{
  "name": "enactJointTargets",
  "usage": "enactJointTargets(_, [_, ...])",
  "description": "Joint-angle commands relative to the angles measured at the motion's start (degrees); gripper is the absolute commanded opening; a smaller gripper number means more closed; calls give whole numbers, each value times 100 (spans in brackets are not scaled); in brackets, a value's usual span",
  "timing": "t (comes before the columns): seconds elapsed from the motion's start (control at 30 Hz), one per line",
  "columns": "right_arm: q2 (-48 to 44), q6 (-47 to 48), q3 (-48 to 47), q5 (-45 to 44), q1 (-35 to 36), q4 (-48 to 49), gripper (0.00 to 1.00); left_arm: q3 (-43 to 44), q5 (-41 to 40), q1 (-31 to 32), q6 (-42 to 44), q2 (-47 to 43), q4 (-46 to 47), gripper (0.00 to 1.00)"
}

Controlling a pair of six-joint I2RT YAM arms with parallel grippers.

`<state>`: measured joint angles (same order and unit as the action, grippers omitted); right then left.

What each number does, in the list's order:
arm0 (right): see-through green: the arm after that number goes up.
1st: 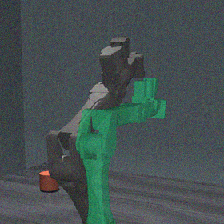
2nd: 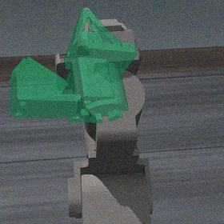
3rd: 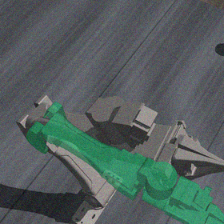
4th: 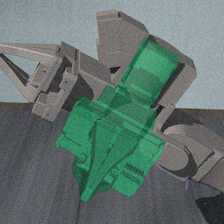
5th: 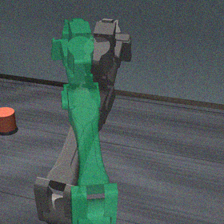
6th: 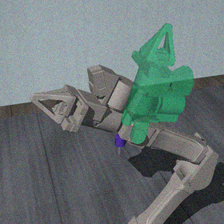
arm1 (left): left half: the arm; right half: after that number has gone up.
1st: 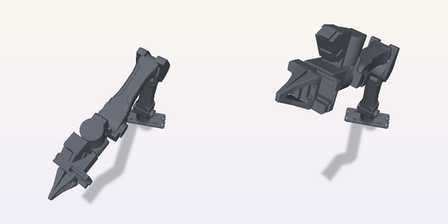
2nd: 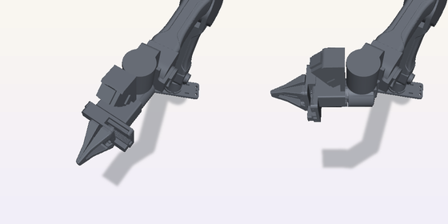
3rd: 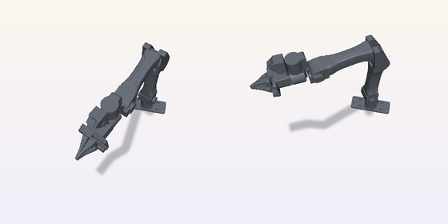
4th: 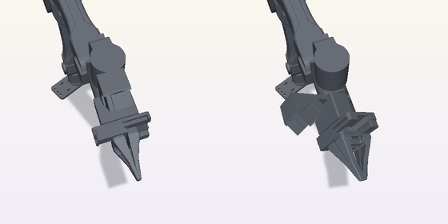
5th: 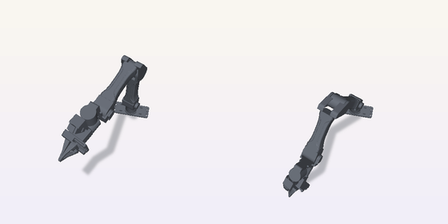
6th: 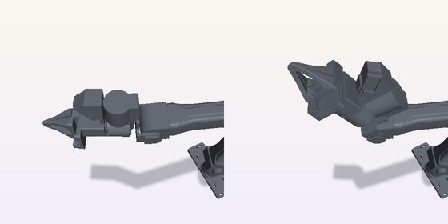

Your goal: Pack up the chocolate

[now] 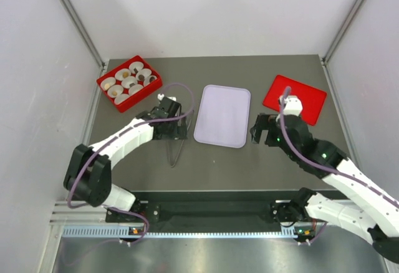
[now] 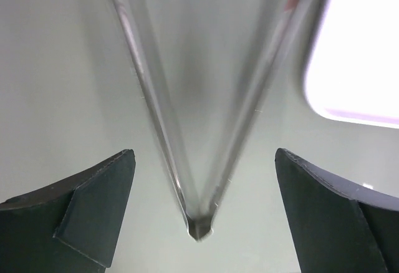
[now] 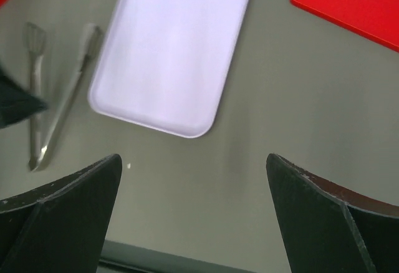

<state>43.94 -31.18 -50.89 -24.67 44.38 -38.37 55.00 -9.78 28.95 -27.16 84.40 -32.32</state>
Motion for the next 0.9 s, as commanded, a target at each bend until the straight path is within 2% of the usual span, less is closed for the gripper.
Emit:
enactJointTargets(0.0, [762, -82, -839, -706, -409, 207, 100, 528, 143, 14, -10, -573, -319, 99])
enactJointTargets(0.07, [1501, 120, -1237, -575, -885, 207, 91, 748, 265, 14, 122, -696, -363, 99])
enactJointTargets(0.1, [1729, 190, -1430, -218, -1427, 294, 87, 818, 405, 14, 245, -819, -363, 99])
enactJointTargets(0.13, [2167, 243, -1771, -66, -1684, 391, 80, 932, 503, 14, 316, -881, -354, 99])
enactJointTargets(0.2, [2582, 340, -2168, 136, -2255, 680, 75, 1021, 617, 6, 482, -1092, -319, 99])
enactJointTargets(0.27, [3250, 384, -2442, 225, -2547, 822, 75, 1021, 775, 14, 518, -1259, -267, 99])
enactJointTargets(0.3, [3470, 384, -2704, 251, -2783, 875, 74, 978, 1141, 6, 518, -1468, -136, 99])
enactJointTargets(0.37, [4138, 341, -2978, 304, -2987, 928, 74, 855, 1530, 14, 414, -1846, -4, 99])
enactJointTargets(0.43, [4803, 297, -3382, 296, -3198, 954, 72, 505, 2099, 14, 229, -2154, 479, 99])
enactJointTargets(0.63, [6281, 112, -4498, -99, -3497, 805, 67, -665, 3156, 14, -246, -3061, 2147, 97])
enactJointTargets(0.87, [7347, 121, -5307, -153, -3761, 735, 66, -816, 3237, 5, 61, -3079, 1967, 97])
